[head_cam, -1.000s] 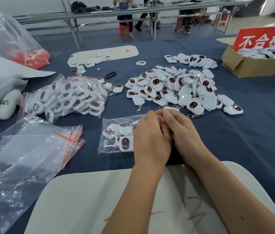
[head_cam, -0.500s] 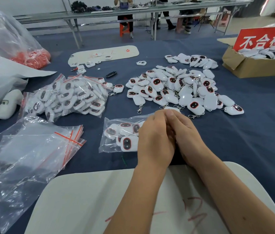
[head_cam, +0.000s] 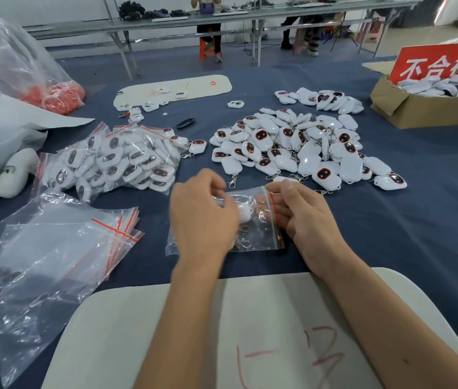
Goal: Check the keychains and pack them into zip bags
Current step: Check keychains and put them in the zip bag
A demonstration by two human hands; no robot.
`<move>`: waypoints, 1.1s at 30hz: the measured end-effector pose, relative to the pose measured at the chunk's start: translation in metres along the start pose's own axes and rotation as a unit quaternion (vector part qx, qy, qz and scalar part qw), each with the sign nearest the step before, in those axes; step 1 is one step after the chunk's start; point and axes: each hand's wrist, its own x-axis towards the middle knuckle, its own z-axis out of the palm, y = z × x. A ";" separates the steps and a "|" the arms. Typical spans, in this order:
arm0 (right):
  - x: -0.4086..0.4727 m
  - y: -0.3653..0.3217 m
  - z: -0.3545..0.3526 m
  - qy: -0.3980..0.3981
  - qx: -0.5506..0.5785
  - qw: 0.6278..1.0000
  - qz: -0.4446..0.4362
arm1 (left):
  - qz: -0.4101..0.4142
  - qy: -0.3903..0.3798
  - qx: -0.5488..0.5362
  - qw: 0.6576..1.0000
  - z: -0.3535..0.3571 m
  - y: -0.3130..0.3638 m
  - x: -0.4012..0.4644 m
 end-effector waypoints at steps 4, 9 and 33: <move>-0.001 0.001 -0.001 0.014 -0.024 1.000 -0.010 | -0.117 -0.122 -0.001 0.986 -0.016 -0.037 0.014; -0.002 0.000 0.001 0.021 -0.021 1.000 -0.010 | -0.140 -0.035 -0.049 0.988 -0.010 -0.044 0.015; -0.007 -0.005 0.001 0.071 -0.351 0.904 -0.232 | 0.046 -0.088 0.044 0.994 0.033 0.034 -0.027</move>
